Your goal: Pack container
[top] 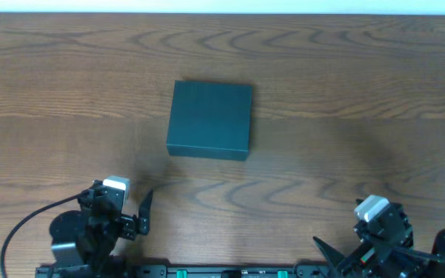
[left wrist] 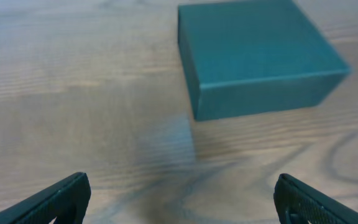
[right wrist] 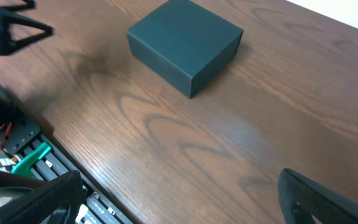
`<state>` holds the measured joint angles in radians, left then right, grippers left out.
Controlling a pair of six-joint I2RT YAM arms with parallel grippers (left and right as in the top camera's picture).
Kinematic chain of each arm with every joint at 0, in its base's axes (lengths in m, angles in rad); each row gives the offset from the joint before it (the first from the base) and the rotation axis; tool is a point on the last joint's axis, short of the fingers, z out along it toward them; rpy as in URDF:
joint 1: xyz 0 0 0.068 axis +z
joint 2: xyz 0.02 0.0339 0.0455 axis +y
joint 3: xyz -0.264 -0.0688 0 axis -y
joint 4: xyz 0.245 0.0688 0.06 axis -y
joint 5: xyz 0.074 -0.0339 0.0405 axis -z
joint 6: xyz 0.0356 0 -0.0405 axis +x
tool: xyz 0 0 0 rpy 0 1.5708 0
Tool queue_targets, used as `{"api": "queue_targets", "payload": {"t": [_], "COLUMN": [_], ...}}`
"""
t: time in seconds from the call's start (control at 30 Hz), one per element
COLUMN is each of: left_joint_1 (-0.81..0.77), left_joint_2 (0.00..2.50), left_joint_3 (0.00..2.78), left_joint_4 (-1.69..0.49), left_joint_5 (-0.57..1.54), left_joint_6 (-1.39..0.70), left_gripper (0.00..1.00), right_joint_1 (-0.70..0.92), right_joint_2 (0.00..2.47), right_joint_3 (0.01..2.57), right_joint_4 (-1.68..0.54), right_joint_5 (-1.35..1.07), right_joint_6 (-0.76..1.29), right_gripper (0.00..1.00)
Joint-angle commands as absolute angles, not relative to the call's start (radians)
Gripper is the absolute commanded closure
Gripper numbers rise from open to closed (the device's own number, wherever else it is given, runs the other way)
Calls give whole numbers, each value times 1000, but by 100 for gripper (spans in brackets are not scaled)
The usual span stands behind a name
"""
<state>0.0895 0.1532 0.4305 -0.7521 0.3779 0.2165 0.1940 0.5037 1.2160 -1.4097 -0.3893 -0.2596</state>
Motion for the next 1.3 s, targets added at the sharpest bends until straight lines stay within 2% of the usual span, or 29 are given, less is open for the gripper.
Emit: {"api": "queue_targets", "payload": {"t": [0.0,0.37,1.27], "left_joint_1": [99,97,97], "left_joint_2": [101,3,4], "left_joint_3": [336,150,150], "left_joint_4": [-685,-549,-546], "left_joint_5": [367,347,311], "left_joint_6": [103,35,33], "left_gripper": [4,5,5], "right_joint_1": [198,198,198], "right_joint_2": [502,502,502], "right_joint_3": [1216,1216,1216], "right_joint_4": [-1410,-1409,-1409], "right_joint_5": [-393,-393,-393], "right_joint_6": [-247,-247,-247], "right_gripper": [1,1,1]}}
